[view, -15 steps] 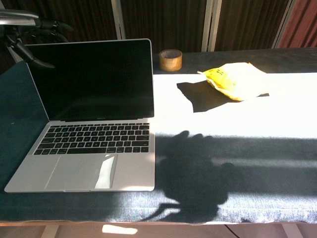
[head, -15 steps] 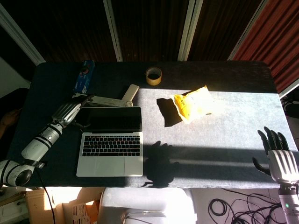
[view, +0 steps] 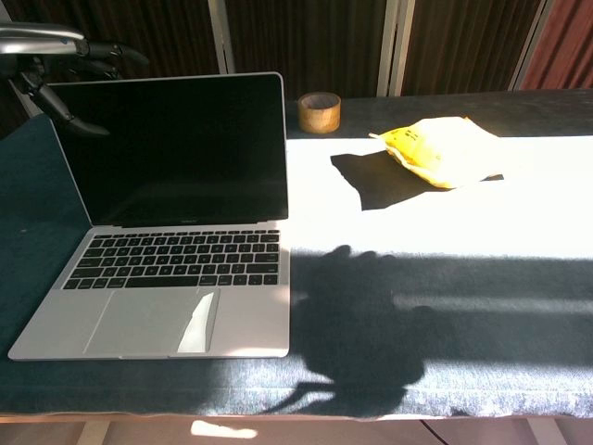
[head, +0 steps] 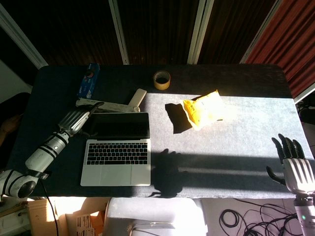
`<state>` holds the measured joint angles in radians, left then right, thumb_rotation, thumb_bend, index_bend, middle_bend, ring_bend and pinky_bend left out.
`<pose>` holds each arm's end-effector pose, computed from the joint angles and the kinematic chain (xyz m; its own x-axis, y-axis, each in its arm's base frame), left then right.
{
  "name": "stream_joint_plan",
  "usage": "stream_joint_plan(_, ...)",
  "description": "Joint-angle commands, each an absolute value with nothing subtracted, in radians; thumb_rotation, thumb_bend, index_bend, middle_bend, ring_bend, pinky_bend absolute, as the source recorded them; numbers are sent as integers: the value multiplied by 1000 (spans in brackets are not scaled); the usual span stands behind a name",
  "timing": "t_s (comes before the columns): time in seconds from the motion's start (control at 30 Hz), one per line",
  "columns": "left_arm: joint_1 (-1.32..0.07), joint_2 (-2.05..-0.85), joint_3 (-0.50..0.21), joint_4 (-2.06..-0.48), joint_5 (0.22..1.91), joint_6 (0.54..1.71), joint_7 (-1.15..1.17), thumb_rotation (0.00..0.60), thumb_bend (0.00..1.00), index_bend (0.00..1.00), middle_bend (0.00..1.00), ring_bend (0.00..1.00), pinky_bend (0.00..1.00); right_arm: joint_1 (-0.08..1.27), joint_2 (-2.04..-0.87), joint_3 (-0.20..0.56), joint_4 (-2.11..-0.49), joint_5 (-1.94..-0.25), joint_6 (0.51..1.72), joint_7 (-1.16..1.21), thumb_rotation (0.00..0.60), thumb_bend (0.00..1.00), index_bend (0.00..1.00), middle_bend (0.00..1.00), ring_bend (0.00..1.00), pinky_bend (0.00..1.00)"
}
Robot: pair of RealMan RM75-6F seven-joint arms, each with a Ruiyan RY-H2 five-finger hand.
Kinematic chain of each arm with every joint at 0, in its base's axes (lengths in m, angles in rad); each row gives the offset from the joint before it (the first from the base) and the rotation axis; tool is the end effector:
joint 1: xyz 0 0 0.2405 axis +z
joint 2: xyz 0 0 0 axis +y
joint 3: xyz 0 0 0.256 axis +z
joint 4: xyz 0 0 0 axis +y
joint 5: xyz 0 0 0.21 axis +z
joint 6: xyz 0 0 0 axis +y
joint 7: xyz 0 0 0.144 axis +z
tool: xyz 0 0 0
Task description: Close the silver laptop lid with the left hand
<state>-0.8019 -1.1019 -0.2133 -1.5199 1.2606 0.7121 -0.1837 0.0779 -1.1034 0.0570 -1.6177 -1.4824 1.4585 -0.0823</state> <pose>-0.1669 0.3950 0.1169 0.3764 0.3272 0.8667 0.9010 -0.3468 -0.2604 -0.3155 -0.1803 0.1621 0.4757 -0.0248 0.8793 -0.8793 0.0123 0.4761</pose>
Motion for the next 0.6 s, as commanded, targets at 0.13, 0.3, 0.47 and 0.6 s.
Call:
stream_joint_plan(0.13,-785,-1070,-186,-1612,1271,762,-87,600,256,114,329,195,222,76,-1105,54,-1617,-1487,1462,-87,600,260,0,0,0,0)
stream_joint_plan(0.3,-757,-1030,-143,-1709,1282,788,-3,600,256,114,329,195,222,78,-1109,54,-1619,-1487,1457,-96,600,260,0,0,0,0)
stream_joint_plan(0.47,-730,-999,-103,-1783,1282,811,78,600,256,114,329,195,222,88,-1113,56,-1626,-1490,1446,-107,600,260,0,0,0,0)
stream_joint_plan(0.6,-710,-963,-71,-1860,1277,824,153,600,256,114,329,195,222,97,-1121,51,-1629,-1497,1432,-128,600,260,0,0,0,0)
